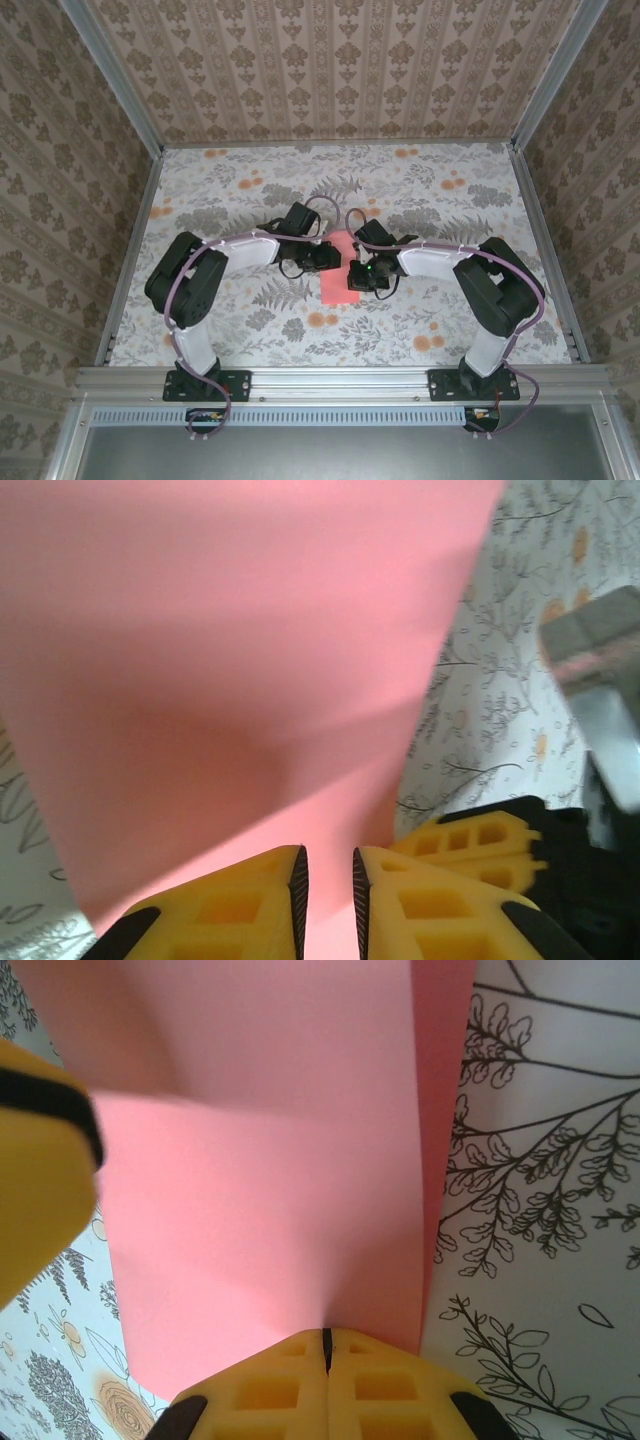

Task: Fold a paper plane with a square sheet of paper (fold left side to right side)
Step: First fold the square sheet of paper in half at the center of the table.

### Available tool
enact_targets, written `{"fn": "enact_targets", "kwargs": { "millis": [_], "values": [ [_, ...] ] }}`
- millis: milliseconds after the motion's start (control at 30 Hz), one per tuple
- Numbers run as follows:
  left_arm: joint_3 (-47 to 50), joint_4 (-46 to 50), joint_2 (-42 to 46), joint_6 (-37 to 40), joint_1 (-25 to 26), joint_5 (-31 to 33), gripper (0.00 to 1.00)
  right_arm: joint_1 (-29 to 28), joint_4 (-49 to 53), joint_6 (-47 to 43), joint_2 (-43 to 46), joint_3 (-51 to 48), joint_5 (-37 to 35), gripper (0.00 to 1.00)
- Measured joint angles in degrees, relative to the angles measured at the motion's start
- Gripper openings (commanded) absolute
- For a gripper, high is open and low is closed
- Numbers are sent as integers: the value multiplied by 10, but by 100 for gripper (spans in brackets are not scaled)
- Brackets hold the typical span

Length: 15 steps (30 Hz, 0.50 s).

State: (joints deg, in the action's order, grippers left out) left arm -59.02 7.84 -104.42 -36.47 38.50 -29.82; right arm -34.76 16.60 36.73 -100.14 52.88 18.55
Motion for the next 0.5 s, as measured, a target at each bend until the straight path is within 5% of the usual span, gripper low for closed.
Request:
{"fn": "enact_targets", "kwargs": {
  "millis": [500],
  "values": [
    [0, -19, -41, 44, -35, 1, 12, 0, 27, -24, -11, 19, -3, 3]
  ]
}}
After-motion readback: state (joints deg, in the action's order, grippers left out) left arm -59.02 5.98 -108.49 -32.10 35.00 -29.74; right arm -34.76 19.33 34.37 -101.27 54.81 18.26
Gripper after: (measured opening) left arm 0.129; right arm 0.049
